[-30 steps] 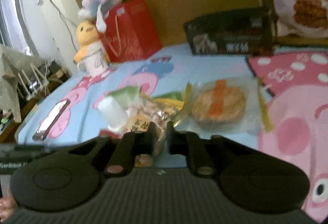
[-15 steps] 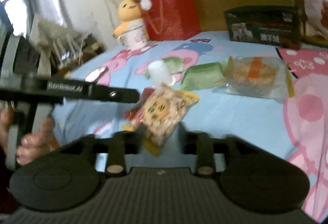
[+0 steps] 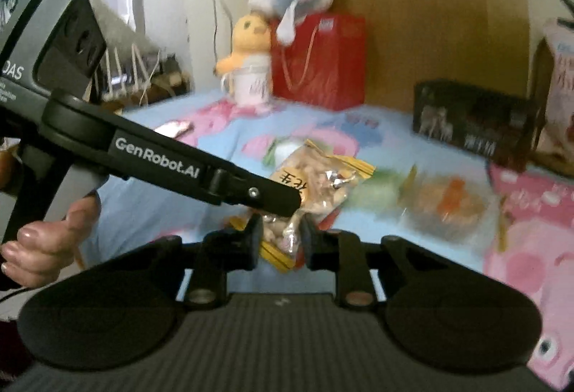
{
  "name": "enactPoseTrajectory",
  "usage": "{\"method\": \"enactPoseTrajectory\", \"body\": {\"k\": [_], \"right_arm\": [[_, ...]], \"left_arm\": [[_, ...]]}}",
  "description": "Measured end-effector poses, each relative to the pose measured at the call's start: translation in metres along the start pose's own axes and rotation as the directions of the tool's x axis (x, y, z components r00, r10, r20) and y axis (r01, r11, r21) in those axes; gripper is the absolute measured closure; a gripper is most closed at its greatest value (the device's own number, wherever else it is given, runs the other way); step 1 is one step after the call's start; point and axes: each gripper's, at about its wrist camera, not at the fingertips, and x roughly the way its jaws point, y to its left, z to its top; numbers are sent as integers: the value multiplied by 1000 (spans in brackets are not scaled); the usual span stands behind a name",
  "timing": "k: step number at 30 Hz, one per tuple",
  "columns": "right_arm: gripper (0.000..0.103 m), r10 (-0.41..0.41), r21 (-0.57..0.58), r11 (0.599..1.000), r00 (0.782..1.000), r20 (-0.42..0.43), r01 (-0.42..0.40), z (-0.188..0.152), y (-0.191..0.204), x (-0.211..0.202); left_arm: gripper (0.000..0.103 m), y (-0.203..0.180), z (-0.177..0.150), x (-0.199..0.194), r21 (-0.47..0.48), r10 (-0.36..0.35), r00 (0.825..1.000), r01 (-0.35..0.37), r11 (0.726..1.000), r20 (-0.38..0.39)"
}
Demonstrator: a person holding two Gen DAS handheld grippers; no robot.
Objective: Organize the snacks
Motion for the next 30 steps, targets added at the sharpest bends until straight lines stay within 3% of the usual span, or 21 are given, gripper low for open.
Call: {"method": "enactPoseTrajectory", "body": {"k": [9,13,17,21,23,25,27,30], "right_arm": [[77,-129,-52,989,980,150,138,62,-58,15],[77,-177,-35,982,968,177,186,98,-110,43],[77,-198,40,980,969,147,194,121,-166,80],[77,-197,123,975,977,84,186,123,-207,114],[75,-208,128,971,977,49,201,121,-217,131],[61,-260,105,961,965,20,257,119,-219,142],[61,-286,100,953,958,2,285,118,-221,144],[61,-332,104,940,942,48,325,114,-216,122]], "left_arm": [[79,-19,104,46,64,-39,994,33,997,97],[79,-27,164,93,97,-44,992,33,995,117],[79,-24,206,155,89,-33,994,24,996,100],[78,-18,223,210,97,16,998,-22,995,59],[73,-15,224,231,104,48,998,-51,993,33],[68,-11,223,245,117,81,997,-81,990,5],[67,-9,219,241,150,107,994,-109,983,23],[67,4,217,213,148,107,994,-111,983,36]]}}
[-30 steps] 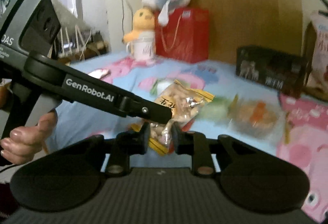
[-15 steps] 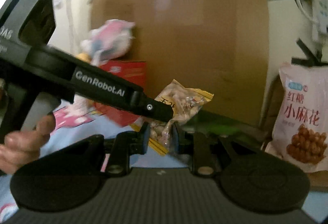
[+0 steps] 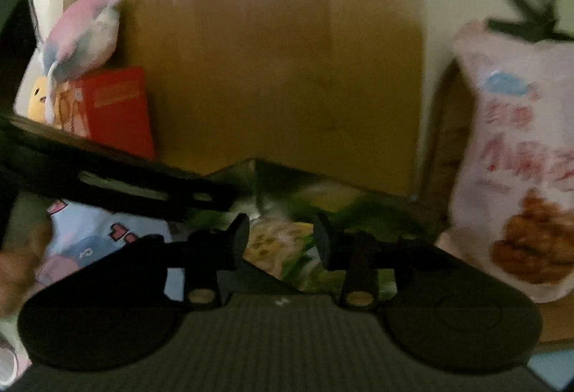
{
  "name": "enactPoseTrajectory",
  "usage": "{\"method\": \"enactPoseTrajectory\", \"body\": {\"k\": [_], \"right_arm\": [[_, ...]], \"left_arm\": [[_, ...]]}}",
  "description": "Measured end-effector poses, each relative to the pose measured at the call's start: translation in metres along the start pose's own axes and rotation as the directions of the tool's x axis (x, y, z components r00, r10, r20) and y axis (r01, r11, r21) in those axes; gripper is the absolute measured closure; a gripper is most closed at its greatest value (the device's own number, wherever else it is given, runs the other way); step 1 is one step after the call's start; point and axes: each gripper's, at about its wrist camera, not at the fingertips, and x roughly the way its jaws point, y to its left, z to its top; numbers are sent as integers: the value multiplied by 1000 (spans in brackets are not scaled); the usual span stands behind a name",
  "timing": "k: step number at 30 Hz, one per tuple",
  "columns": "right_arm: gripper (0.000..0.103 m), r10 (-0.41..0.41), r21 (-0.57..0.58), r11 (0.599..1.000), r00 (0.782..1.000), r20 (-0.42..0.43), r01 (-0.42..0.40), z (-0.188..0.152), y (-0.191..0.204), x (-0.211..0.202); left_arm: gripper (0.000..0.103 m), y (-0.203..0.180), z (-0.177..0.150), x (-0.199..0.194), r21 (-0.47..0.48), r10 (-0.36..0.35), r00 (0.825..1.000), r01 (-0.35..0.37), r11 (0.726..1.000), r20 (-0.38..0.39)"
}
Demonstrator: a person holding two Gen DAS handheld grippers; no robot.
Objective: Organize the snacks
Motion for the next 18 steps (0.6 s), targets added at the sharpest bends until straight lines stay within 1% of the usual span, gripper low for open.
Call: {"method": "enactPoseTrajectory", "body": {"k": [2,3,5,7,8,9,10,11,12,13,15,16,18], "right_arm": [[61,14,30,999,1000,19,-15,-3,0,-15],[60,51,56,997,998,20,-52,-5,1,-25],[60,139,93,986,990,-16,-137,-11,10,-36],[60,223,116,970,972,-66,-215,-21,22,-42],[60,266,128,959,959,-98,-253,-25,32,-41],[60,311,131,947,941,-131,-295,-32,45,-41],[60,347,125,936,926,-150,-330,-40,58,-44],[60,388,112,921,906,-169,-374,-45,73,-46],[60,429,90,903,882,-194,-420,-50,91,-48],[60,454,64,890,866,-211,-451,-54,107,-50],[60,474,-17,871,850,-230,-491,-58,141,-55],[59,474,-55,865,849,-234,-498,-60,153,-56],[54,471,-115,856,853,-224,-503,-61,177,-57]], "left_arm": [[67,16,-8,-29,-31,-24,1000,25,999,11],[67,25,-14,-44,-42,-30,999,31,999,15],[67,44,-34,-75,-80,-47,998,49,996,32],[67,64,-59,-102,-138,-59,998,61,989,21],[67,75,-73,-113,-170,-65,998,66,983,11],[67,85,-88,-124,-202,-66,998,65,977,4],[67,93,-102,-134,-232,-65,998,63,971,-5],[67,99,-115,-144,-253,-65,998,61,966,-8],[67,105,-128,-154,-264,-60,998,56,963,-8],[67,109,-138,-160,-266,-49,999,44,963,-11],[67,113,-150,-164,-269,-14,1000,7,963,-24],[67,116,-156,-165,-278,-4,999,-6,961,-35],[67,123,-164,-164,-315,-8,999,-8,949,-50]]}}
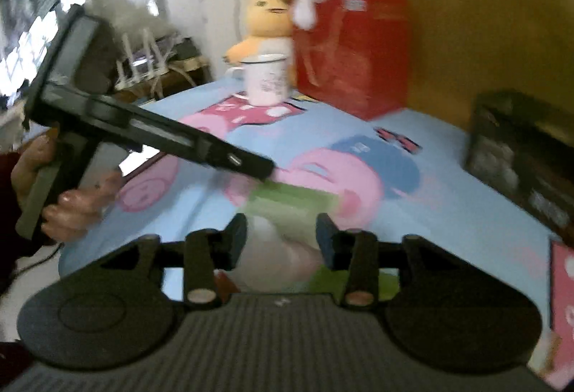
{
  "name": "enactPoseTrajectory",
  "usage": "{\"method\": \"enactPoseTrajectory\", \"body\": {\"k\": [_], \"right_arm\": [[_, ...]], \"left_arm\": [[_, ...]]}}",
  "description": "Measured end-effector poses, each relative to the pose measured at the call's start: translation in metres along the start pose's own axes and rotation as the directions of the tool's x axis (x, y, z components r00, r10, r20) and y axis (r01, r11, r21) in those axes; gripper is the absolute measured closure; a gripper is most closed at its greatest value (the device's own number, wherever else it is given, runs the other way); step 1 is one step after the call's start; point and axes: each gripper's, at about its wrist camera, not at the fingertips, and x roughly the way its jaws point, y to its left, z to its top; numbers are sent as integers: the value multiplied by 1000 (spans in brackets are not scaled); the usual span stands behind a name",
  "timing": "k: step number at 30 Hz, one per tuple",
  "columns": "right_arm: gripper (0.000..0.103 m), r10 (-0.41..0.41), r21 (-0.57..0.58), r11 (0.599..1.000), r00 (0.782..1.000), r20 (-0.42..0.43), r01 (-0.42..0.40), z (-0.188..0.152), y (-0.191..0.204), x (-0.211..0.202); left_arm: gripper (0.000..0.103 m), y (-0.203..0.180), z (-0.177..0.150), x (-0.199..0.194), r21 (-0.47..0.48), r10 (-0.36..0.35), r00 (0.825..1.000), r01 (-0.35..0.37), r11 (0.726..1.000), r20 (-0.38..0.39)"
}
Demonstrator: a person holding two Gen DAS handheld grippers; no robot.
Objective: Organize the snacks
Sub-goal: 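Grasp the green square pack with the left tool and lift it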
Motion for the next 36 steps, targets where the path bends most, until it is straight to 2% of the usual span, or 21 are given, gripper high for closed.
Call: {"method": "enactPoseTrajectory", "body": {"k": [3,5,9,12,13,14,16,18,20,22,24,25,26,29,32,33,36], "right_arm": [[55,-51,-44,998,999,-21,50,5,15,17],[65,-83,-81,994,994,-65,78,2,15,29],[67,-139,-84,988,985,-102,131,-6,13,13],[66,-72,-55,996,989,-128,65,-9,12,-2],[60,-51,-29,998,992,-119,47,-7,9,-5],[56,-32,14,999,994,-107,34,-2,2,-7],[54,29,128,992,997,-72,-20,10,-19,-10],[54,30,215,976,998,-58,-17,21,-41,-3],[56,29,270,963,994,-107,1,26,-60,14],[66,102,368,929,979,-174,-32,23,-78,35],[72,172,461,886,959,-224,-52,15,-88,56],[71,224,506,858,950,-215,-88,11,-89,64],[71,233,530,843,951,-201,-95,9,-86,64],[72,215,521,850,956,-201,-81,13,-75,66],[76,242,532,841,949,-201,-102,11,-66,68],[80,262,518,847,943,-206,-122,12,-59,70],[80,273,432,890,932,-240,-149,23,-39,77]], "left_arm": [[67,8,-5,7,-50,-5,1000,4,999,-20],[67,10,-9,10,-72,-13,1000,11,997,-25],[67,11,-16,11,-92,-50,998,48,995,-24],[67,11,-17,12,-96,-65,998,62,993,-25],[67,12,-16,13,-102,-68,997,65,993,-27],[67,12,-16,13,-110,-73,997,69,992,-27],[67,13,-16,12,-119,-79,997,75,990,-26],[67,15,-17,13,-128,-79,996,74,989,-33],[67,17,-16,14,-137,-82,996,75,988,-42],[67,18,-17,17,-141,-87,995,79,987,-52],[68,17,-17,18,-137,-87,995,79,987,-51],[69,17,-17,18,-132,-84,995,77,988,-50],[69,18,-17,18,-130,-76,996,70,989,-43],[70,25,-14,18,-135,-76,996,71,988,-35],[72,32,-11,11,-132,-47,999,43,990,-26],[72,33,-11,7,-123,-31,999,29,992,-20],[72,38,-14,-5,-115,11,1000,-12,993,-7]]}}
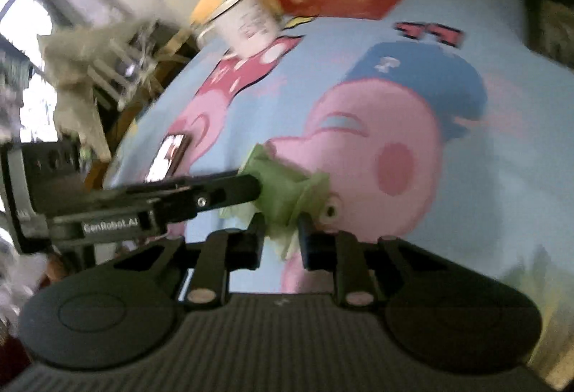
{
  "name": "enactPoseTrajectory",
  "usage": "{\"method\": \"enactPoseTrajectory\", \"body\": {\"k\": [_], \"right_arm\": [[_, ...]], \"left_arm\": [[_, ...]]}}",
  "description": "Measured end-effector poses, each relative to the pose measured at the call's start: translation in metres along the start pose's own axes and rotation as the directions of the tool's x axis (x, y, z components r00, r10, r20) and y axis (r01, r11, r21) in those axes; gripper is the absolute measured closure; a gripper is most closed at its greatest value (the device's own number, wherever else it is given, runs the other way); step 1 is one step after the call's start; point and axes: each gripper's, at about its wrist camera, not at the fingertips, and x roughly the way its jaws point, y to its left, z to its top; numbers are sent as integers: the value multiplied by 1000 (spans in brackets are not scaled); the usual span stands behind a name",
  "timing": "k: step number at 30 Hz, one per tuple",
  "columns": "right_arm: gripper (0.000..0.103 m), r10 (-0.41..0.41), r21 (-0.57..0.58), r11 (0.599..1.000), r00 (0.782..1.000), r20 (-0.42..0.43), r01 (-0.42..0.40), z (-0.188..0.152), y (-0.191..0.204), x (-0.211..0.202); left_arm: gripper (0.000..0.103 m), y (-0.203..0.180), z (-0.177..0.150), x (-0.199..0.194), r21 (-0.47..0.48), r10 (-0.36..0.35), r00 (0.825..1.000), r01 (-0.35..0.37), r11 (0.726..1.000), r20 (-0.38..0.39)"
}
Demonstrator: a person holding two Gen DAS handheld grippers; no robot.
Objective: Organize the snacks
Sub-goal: 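Grasp the green square pack with the left tool and lift it, then lower the green square pack into the black box and open the left tool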
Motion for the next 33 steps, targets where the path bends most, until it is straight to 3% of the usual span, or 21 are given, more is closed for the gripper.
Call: {"method": "enactPoseTrajectory", "body": {"k": [7,14,18,24,28,33], "right_arm": [[82,-12,-147,989,999,-41,6,13,29,7],[82,-35,-133,990,991,128,52,41,16,-30],[82,-132,-72,986,963,237,152,59,-15,-74],[82,-317,73,947,877,362,312,89,-85,-144],[82,-397,161,918,844,361,362,95,-136,-165],[77,-446,214,894,832,328,395,85,-177,-160]], "left_arm": [[73,13,-7,-30,-74,42,998,-38,997,57],[74,-28,49,-20,29,-3,990,-1,1000,139],[74,-81,99,21,149,-97,985,76,986,140],[72,-166,162,114,269,-205,977,181,946,64],[71,-207,169,174,306,-207,978,199,931,-7],[69,-222,152,222,336,-141,986,162,928,-85]]}}
